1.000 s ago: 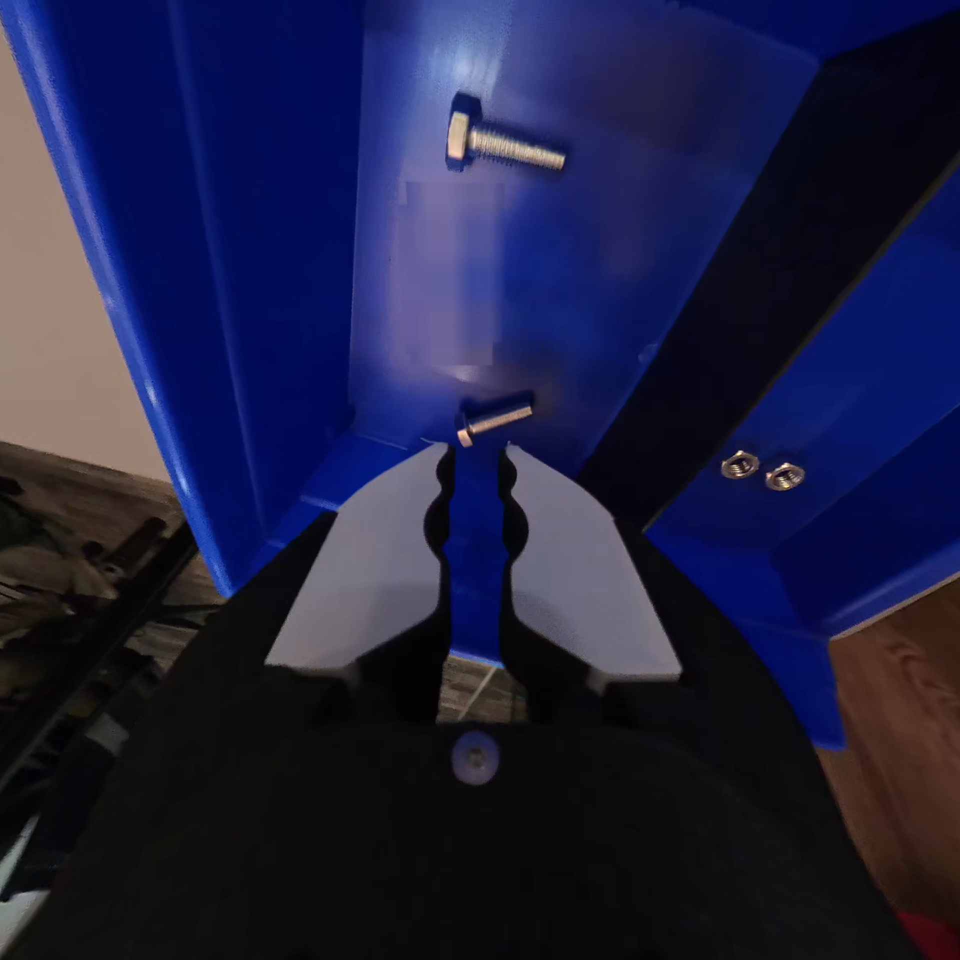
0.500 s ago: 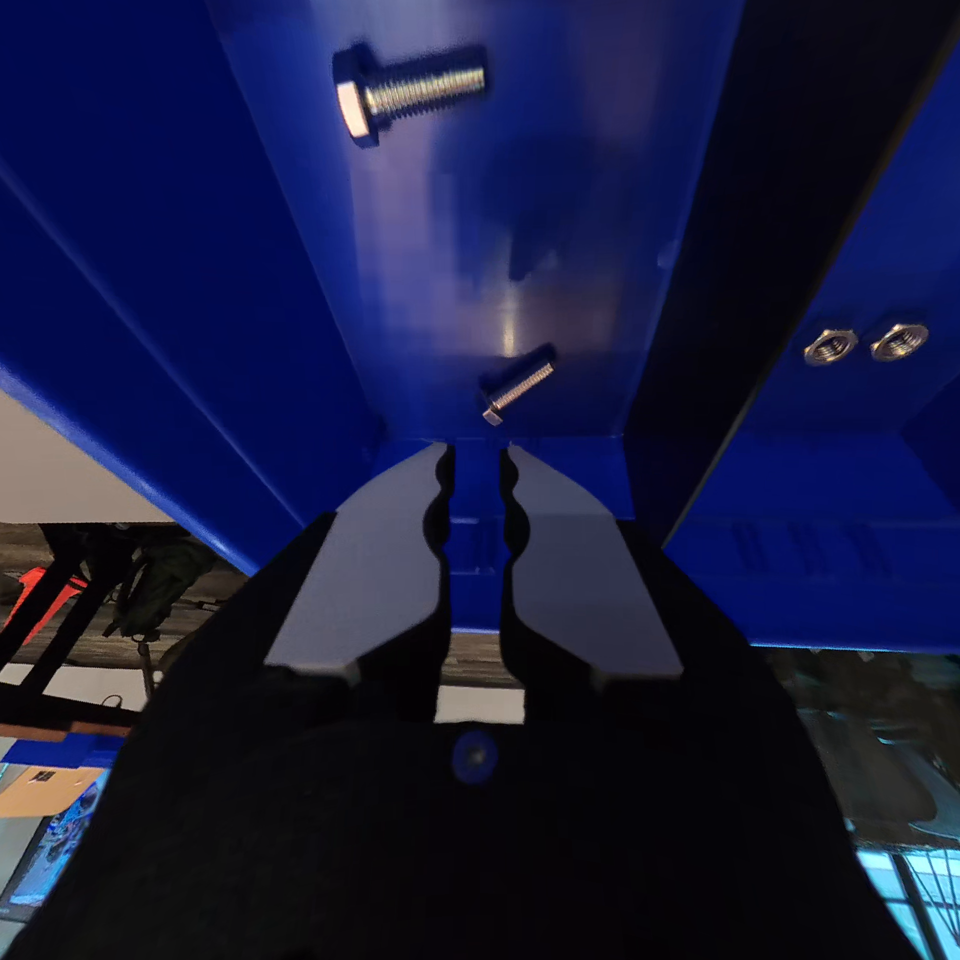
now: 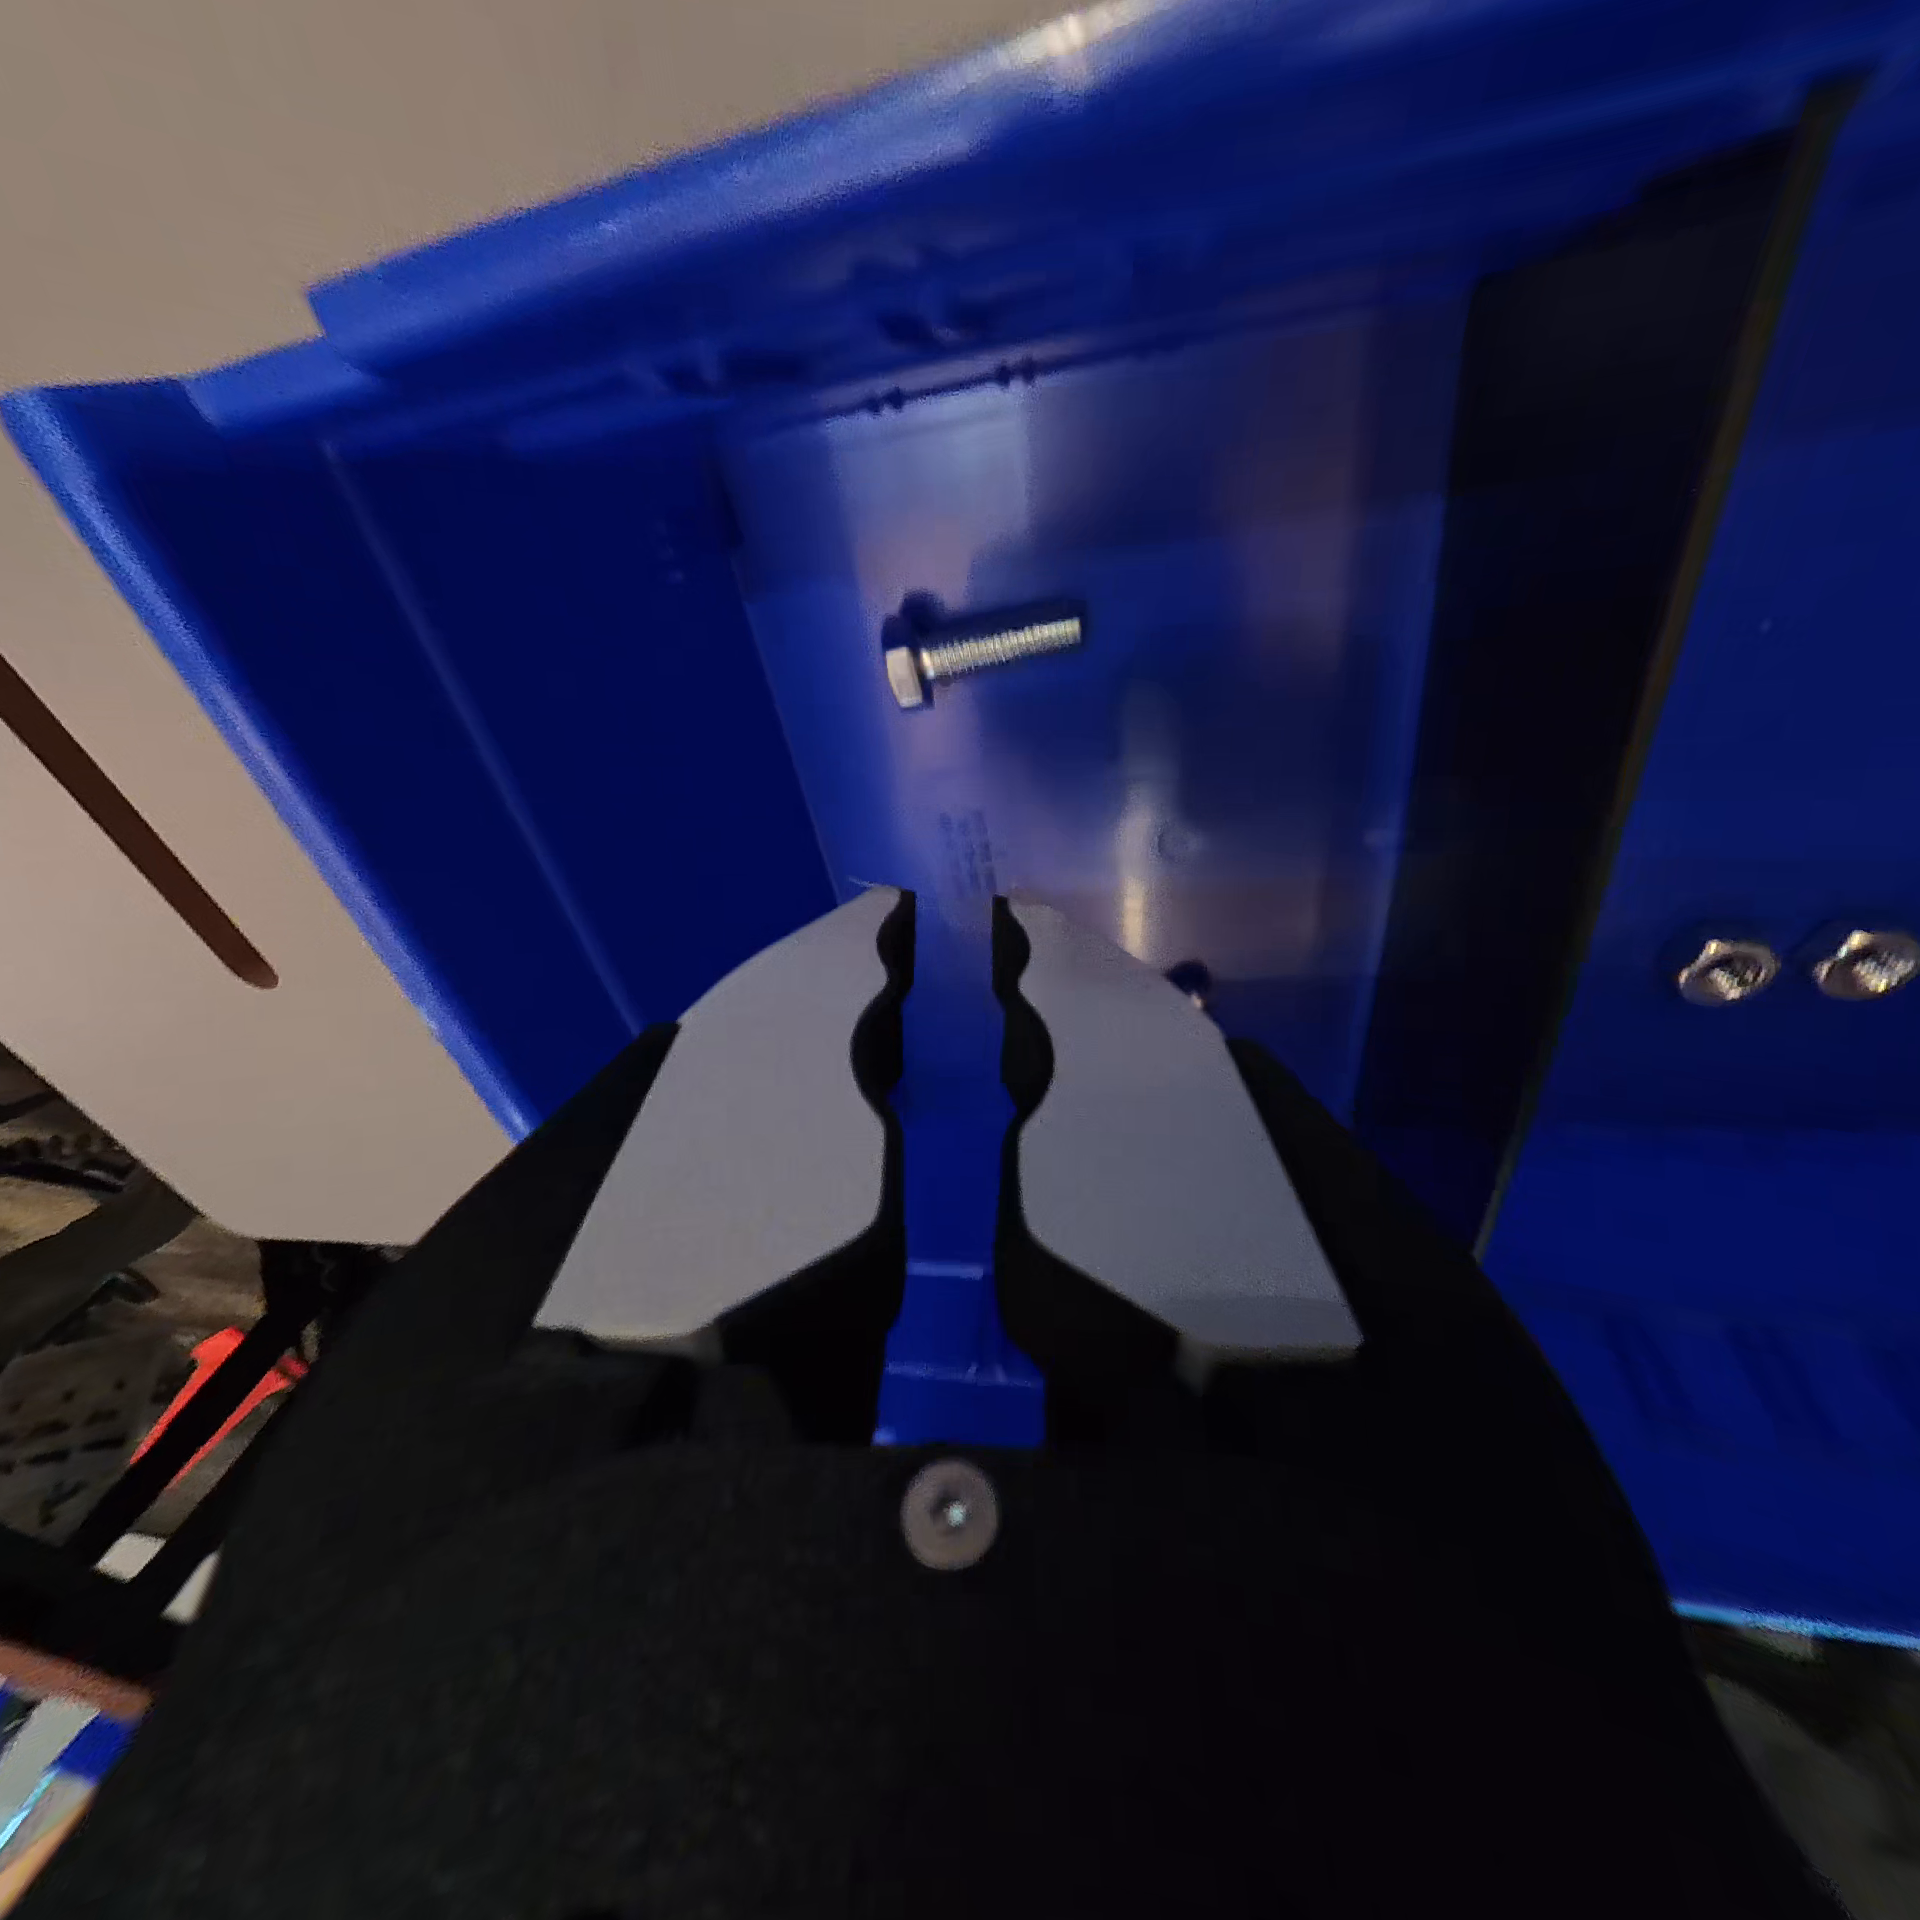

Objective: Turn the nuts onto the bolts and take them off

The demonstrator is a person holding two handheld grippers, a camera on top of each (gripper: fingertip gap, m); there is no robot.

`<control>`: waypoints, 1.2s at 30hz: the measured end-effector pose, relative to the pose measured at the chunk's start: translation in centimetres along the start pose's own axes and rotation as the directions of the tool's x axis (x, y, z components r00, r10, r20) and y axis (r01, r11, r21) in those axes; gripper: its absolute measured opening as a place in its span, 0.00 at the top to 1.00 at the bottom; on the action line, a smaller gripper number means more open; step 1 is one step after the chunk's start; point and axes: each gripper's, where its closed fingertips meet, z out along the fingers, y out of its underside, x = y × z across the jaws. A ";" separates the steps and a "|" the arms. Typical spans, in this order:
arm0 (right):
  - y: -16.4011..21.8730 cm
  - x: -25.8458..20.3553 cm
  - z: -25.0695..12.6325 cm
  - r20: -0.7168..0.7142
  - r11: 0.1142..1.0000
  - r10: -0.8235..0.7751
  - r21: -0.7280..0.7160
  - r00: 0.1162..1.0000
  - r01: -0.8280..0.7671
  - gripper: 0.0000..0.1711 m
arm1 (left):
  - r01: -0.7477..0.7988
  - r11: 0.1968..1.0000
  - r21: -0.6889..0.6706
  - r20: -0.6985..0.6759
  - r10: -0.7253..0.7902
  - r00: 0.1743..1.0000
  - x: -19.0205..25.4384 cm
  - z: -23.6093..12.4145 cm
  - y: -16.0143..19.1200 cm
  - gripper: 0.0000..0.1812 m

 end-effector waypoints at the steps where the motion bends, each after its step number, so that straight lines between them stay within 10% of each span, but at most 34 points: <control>1: 0.0 -0.2 0.0 -0.001 1.000 -0.003 -0.006 1.000 0.003 0.66 | 0.020 0.999 0.027 -0.004 -0.020 1.000 0.0 0.1 -0.4 0.92; 11: 0.1 0.4 -1.5 -0.035 1.000 -0.002 -0.016 0.999 0.002 0.66 | 0.382 0.910 0.162 -0.015 -0.384 0.923 -0.1 0.9 -2.7 0.86; 21: -0.5 1.3 -2.7 -0.021 0.999 0.049 0.020 0.999 -0.049 0.66 | 0.890 0.439 0.124 -0.137 -0.881 0.453 1.1 0.7 -2.0 0.91; 36: -3.3 1.3 -3.5 0.029 0.995 0.039 0.089 0.999 -0.042 0.66 | 0.998 0.001 0.061 -0.318 -0.948 0.021 0.5 0.3 -3.2 0.86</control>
